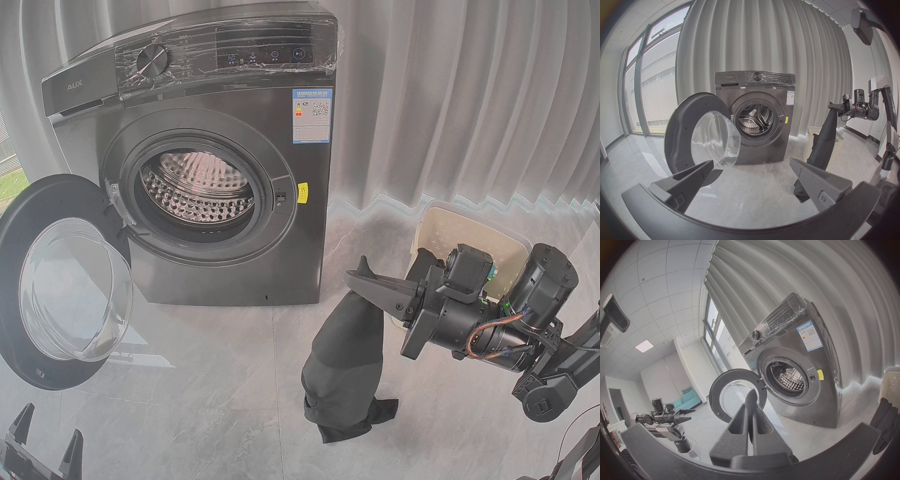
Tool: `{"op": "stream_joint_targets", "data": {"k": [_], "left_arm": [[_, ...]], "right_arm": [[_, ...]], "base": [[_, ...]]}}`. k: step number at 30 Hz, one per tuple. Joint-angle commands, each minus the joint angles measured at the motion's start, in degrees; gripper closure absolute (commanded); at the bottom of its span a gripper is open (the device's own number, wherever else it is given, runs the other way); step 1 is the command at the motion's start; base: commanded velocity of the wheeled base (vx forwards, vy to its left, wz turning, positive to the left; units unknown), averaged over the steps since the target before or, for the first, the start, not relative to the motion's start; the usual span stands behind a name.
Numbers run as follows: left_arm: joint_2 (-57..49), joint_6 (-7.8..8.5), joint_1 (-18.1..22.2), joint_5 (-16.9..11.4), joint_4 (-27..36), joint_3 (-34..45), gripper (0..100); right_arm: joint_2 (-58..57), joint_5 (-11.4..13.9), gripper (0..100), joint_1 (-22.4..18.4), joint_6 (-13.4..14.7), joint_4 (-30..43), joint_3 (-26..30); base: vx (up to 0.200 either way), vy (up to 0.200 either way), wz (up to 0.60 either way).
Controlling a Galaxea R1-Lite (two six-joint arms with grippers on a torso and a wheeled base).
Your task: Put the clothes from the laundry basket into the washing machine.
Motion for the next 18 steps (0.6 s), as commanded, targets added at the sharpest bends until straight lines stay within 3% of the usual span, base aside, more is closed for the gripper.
{"op": "stream_joint_targets", "data": {"k": [1, 2, 5, 6, 11, 18], "left_arm": [[-0.8, 0.27, 0.0, -0.2, -0.1, 0.9, 0], [-0.8, -0.34, 0.1, -0.4, -0.4, 0.6, 0], [5.1, -4.47, -1.0, -0.5, -5.8, -13.7, 0], [7.2, -4.82, -2.3, -0.3, -5.5, -16.4, 0], [19.9, -4.38, -8.5, -0.6, -5.8, -17.5, 0], [39.9, -3.86, -15.4, -2.8, -20.3, -17.1, 0]], "right_arm": [[1.1, -2.3, 100, 0.3, 0.1, -0.1, -0.8], [1.1, -2.7, 100, 0.4, 0.1, -0.1, -0.9], [1.1, -3.9, 100, 1.0, 0.2, -0.1, -1.4], [1.2, -4.0, 100, 1.0, 0.2, -0.1, -1.5], [1.1, -4.1, 100, 1.0, 0.2, -0.1, -2.2], [1.3, -4.4, 100, 2.7, 0.4, 1.5, -6.7]], "base": [[0.000, 0.000, 0.00], [0.000, 0.000, 0.00], [0.000, 0.000, 0.00], [0.000, 0.000, 0.00], [0.000, 0.000, 0.00], [0.000, 0.000, 0.00]]}}
